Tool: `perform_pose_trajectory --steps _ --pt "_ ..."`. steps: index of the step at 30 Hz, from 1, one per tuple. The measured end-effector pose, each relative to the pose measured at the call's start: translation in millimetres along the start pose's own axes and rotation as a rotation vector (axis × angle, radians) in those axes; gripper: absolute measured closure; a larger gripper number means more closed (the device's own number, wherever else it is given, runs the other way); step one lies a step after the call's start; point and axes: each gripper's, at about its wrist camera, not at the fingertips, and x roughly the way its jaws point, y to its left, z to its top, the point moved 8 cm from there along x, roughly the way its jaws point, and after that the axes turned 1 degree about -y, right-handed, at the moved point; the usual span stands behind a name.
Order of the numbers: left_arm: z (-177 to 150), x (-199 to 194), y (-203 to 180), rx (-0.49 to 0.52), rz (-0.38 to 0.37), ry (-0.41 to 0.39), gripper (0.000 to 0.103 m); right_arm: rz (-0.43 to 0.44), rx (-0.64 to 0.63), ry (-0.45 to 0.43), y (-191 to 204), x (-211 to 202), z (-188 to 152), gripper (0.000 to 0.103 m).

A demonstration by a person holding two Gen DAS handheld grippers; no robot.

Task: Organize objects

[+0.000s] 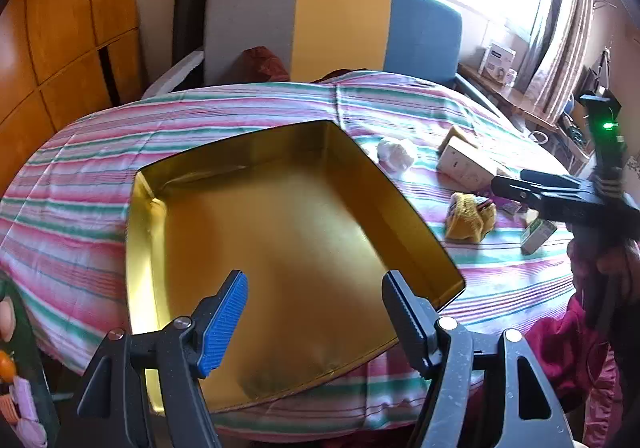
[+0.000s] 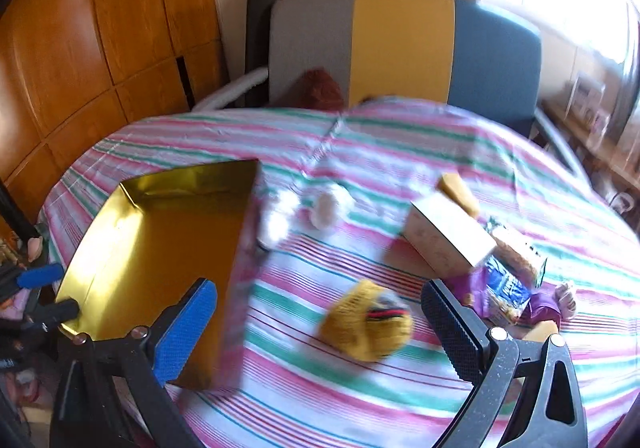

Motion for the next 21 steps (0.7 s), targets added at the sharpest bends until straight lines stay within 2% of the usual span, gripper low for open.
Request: perform_pose_trajectory --steps 2,4,6,9,11,15,16,17,18,20,21 --pt "5 3 -5 0.018 -0.007 0.003 0.033 0.0 0.036 0.025 -25 6 0 0.01" --pt "10 8 -11 0.042 -0.008 0.012 0.033 0.039 0.1 0.042 -48 12 0 0.018" --pt "16 12 -18 0.073 -0.017 0.016 0.033 0.076 0.138 0.051 -59 17 -1 0.019" --pt "28 17 -29 0.12 -0.027 0.014 0.033 0.142 0.134 0.081 -52 26 -4 0.019" --pt "38 20 -38 0.148 -0.051 0.016 0.033 0.179 0.081 0.115 -37 35 -11 0.019" --pt "63 32 -58 0.221 -0.06 0.011 0.033 0.141 -0.021 0.205 -21 64 -26 0.019" --pt "70 37 -65 0.236 -0.07 0.012 0.033 0.128 -0.047 0.229 -18 71 -30 0.024" --pt "78 43 -71 0.256 -0.081 0.018 0.033 0.113 -0.068 0.242 -17 75 -33 0.051" --pt "84 50 -77 0.272 -0.081 0.025 0.034 0.096 -0.085 0.251 -18 77 -35 0.059" --pt "96 64 -86 0.292 -0.076 0.038 0.043 0.108 -0.076 0.238 -24 74 -32 0.062" --pt "103 75 -93 0.304 -0.087 0.049 0.044 0.111 -0.06 0.222 -27 70 -29 0.063"
